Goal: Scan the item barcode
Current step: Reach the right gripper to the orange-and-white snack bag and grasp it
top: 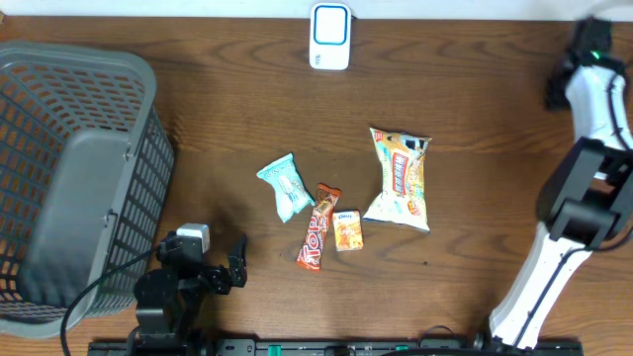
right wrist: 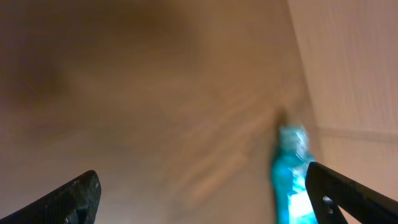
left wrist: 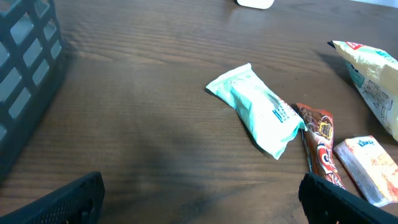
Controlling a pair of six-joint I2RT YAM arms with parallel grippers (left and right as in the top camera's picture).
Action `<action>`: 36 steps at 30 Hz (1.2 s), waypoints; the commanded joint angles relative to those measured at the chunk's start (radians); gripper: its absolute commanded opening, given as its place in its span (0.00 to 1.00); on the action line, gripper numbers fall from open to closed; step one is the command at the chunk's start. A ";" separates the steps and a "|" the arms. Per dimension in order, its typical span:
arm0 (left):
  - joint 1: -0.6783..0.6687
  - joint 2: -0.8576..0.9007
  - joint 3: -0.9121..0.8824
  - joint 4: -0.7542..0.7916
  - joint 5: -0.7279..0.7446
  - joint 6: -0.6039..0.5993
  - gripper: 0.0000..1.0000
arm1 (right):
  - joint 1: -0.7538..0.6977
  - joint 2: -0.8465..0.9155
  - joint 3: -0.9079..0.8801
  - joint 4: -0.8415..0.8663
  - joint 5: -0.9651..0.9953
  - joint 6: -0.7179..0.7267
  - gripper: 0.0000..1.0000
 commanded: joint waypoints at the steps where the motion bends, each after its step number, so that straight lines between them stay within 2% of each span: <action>1: 0.003 -0.002 -0.010 -0.012 0.012 0.010 1.00 | 0.128 -0.207 0.006 0.006 -0.283 0.109 0.99; 4: 0.003 -0.002 -0.010 -0.012 0.012 0.010 1.00 | 0.221 -0.302 0.006 0.003 -0.383 0.153 0.99; 10: 0.003 -0.002 -0.010 -0.012 0.012 0.010 1.00 | 0.448 -0.421 0.006 -0.091 -0.381 0.154 0.99; 11: 0.003 -0.002 -0.010 -0.012 0.012 0.010 1.00 | 0.529 -0.426 0.006 -0.138 -0.339 0.230 0.99; 16: 0.003 -0.002 -0.010 -0.012 0.012 0.010 1.00 | 0.653 -0.422 0.006 -0.373 -0.322 0.670 0.99; 19: 0.003 -0.002 -0.010 -0.012 0.012 0.010 1.00 | 0.701 -0.422 0.006 -0.480 -0.323 0.816 0.99; 27: 0.003 -0.002 -0.010 -0.012 0.012 0.010 1.00 | 0.833 -0.421 -0.080 -0.526 -0.339 0.717 0.99; 32: 0.003 -0.002 -0.011 -0.012 0.012 0.010 1.00 | 0.895 -0.418 -0.254 -0.432 -0.246 0.756 0.97; 36: 0.003 -0.002 -0.010 -0.012 0.012 0.010 1.00 | 0.921 -0.417 -0.367 -0.399 -0.211 0.845 0.93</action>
